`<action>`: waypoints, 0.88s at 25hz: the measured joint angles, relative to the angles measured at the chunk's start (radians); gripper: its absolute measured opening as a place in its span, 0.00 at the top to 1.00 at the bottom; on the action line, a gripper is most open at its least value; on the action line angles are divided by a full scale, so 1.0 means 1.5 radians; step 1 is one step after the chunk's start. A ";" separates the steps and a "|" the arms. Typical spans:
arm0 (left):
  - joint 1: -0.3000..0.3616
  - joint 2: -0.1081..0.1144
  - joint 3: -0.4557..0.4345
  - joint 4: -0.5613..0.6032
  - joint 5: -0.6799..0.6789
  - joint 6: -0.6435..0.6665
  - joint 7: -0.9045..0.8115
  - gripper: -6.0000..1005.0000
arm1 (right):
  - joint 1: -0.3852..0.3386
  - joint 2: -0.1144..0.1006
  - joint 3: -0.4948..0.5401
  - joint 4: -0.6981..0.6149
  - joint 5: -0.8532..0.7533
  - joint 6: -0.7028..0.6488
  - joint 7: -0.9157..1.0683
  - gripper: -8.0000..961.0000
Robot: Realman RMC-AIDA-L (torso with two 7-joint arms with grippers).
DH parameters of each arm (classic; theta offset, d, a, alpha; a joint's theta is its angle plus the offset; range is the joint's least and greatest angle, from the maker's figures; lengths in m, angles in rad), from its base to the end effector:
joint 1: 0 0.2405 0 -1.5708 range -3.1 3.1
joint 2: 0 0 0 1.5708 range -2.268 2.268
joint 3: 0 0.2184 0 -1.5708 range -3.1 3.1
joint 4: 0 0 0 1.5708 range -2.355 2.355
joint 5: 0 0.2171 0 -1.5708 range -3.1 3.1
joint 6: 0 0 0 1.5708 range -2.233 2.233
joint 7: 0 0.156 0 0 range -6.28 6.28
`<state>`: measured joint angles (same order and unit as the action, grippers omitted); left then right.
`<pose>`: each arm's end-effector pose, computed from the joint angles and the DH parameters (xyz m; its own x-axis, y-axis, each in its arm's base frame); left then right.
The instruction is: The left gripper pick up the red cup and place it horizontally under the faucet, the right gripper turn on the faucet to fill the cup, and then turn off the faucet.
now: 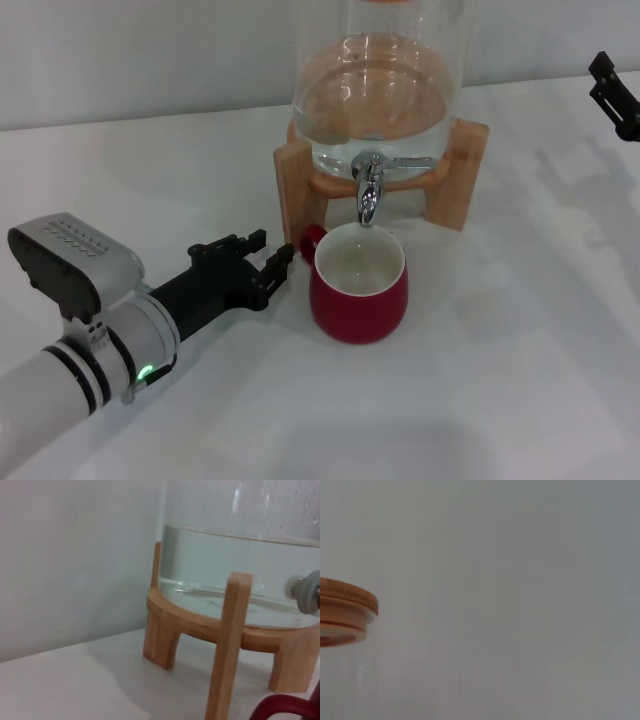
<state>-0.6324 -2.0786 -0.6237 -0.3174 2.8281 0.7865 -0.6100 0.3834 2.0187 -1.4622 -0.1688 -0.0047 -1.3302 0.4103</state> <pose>-0.2074 0.3325 -0.1268 0.7679 0.2916 0.5704 0.5657 -0.7266 -0.3901 0.3074 0.3300 0.0665 0.6120 0.2209 -0.7593 -0.7435 -0.1665 -0.6477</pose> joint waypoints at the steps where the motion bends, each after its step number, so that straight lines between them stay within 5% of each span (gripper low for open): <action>1: 0.001 0.000 -0.004 0.000 0.000 -0.002 0.002 0.59 | 0.000 0.000 -0.001 0.000 0.000 0.000 0.000 0.16; 22: 0.071 0.004 -0.117 -0.068 0.002 -0.094 0.113 0.56 | 0.002 -0.001 -0.001 0.003 0.001 0.002 0.002 0.16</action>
<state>-0.5256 -2.0718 -0.7991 -0.4189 2.8310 0.6450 -0.4406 0.3871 2.0171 -1.4633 -0.1650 -0.0030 -1.3274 0.4126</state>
